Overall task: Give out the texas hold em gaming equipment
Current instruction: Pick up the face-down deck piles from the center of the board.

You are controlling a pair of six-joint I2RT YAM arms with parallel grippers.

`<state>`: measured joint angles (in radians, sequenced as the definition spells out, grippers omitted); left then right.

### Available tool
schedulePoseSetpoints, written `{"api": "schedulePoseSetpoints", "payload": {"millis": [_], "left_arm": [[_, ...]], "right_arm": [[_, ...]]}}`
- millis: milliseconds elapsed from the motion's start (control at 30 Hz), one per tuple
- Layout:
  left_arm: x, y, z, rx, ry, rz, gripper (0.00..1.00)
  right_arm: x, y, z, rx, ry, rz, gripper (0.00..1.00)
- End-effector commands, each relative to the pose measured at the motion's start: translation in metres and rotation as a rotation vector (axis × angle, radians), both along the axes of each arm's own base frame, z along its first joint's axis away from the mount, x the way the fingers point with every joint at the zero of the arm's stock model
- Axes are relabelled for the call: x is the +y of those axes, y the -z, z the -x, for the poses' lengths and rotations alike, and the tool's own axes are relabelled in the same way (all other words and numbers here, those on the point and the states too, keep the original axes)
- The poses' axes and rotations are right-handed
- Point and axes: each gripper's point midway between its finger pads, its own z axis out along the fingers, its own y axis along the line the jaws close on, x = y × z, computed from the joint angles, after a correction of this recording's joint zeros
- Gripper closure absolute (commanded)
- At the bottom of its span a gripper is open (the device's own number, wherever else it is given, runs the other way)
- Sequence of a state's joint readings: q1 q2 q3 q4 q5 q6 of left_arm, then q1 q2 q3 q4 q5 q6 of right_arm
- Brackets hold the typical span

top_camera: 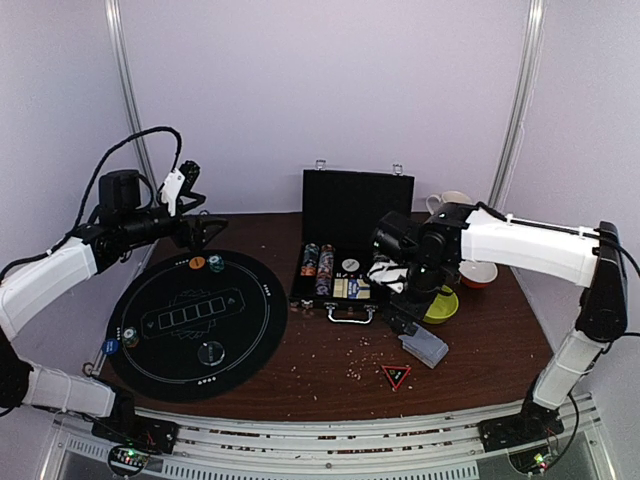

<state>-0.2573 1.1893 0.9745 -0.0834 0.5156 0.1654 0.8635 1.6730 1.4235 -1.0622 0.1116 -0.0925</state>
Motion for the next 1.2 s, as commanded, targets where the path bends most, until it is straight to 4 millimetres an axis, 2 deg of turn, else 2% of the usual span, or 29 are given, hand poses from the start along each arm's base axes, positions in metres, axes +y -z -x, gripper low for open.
{"api": "schedulePoseSetpoints", "payload": {"millis": [0,67,200,367,667,1167], "left_arm": [[-0.003,0.0,0.0,-0.026,0.014,-0.017,0.02],[-0.001,0.001,0.001,-0.032,0.008,-0.026,0.02],[0.002,0.001,0.003,-0.055,-0.005,-0.038,0.02],[0.001,0.006,0.002,-0.047,0.001,-0.043,0.02],[0.001,0.011,0.001,-0.04,0.004,-0.056,0.02],[-0.001,0.016,0.001,-0.033,0.021,-0.061,0.02]], "right_arm": [[-0.037,0.023,0.016,0.089,-0.087,0.222,0.0],[-0.049,0.036,0.019,0.127,-0.11,0.294,0.0],[-0.07,0.048,0.022,0.179,-0.073,0.34,0.0],[-0.084,0.06,0.027,0.235,-0.032,0.339,0.0],[-0.074,0.076,0.048,0.371,-0.043,0.285,0.0],[-0.07,0.094,0.044,0.411,0.023,0.226,0.0]]}}
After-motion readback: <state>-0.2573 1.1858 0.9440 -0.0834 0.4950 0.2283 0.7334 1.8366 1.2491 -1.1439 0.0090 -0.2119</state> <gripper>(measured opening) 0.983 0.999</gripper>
